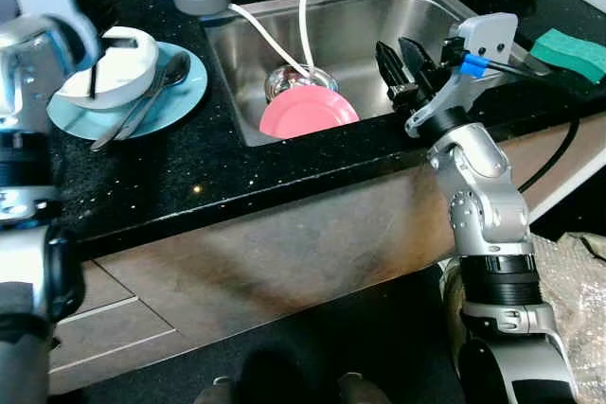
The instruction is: Kitchen organization
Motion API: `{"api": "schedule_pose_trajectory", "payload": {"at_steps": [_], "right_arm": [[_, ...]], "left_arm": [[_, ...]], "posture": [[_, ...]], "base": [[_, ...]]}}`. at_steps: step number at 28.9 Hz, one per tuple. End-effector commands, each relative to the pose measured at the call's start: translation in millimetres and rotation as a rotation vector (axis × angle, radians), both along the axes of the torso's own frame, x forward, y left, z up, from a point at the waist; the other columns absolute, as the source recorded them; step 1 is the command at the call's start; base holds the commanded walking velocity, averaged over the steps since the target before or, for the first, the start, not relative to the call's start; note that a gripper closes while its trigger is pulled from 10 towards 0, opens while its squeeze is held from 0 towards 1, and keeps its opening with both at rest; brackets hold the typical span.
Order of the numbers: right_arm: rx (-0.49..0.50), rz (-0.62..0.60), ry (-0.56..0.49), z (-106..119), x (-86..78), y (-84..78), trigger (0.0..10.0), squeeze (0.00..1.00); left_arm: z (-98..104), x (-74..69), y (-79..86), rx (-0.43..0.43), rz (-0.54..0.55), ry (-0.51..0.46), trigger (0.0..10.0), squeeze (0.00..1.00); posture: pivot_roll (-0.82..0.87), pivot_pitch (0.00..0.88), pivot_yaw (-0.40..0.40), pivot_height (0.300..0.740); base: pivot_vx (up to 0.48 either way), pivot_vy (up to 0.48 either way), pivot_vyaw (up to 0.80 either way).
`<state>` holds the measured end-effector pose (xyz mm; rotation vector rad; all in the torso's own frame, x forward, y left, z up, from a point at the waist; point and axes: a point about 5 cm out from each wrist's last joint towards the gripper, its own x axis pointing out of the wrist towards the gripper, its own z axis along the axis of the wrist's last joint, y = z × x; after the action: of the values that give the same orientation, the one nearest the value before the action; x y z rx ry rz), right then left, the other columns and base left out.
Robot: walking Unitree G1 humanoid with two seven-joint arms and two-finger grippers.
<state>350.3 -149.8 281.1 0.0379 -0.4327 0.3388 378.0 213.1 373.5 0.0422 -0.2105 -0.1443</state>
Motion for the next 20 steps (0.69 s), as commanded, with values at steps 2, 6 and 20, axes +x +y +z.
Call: {"api": "schedule_pose_trajectory", "payload": {"at_steps": [2, 6, 20], "right_arm": [[0.015, 0.004, -0.009, 2.4, -0.7, 1.9, 10.0, 0.00], [0.018, 0.002, -0.011, 1.9, -1.7, 2.8, 10.0, 0.00], [0.031, -0.027, -0.020, -0.3, -6.6, 0.1, 10.0, 0.00]], "left_arm": [[13.3, -1.4, -29.7, 0.043, -0.120, -0.147, 0.0, 0.00], [8.2, 0.0, -43.0, 0.062, -0.191, -0.160, 0.0, 0.00], [-25.7, 7.2, -82.3, 0.222, -0.351, -0.155, 0.0, 0.00]], "posture": [[0.03, 0.176, 0.014, 0.740], [0.03, 0.172, 0.021, 0.740], [0.04, 0.182, 0.029, 0.740]], "base": [[0.000, 0.000, 0.00], [0.000, 0.000, 0.00], [0.000, 0.000, 0.00]]}}
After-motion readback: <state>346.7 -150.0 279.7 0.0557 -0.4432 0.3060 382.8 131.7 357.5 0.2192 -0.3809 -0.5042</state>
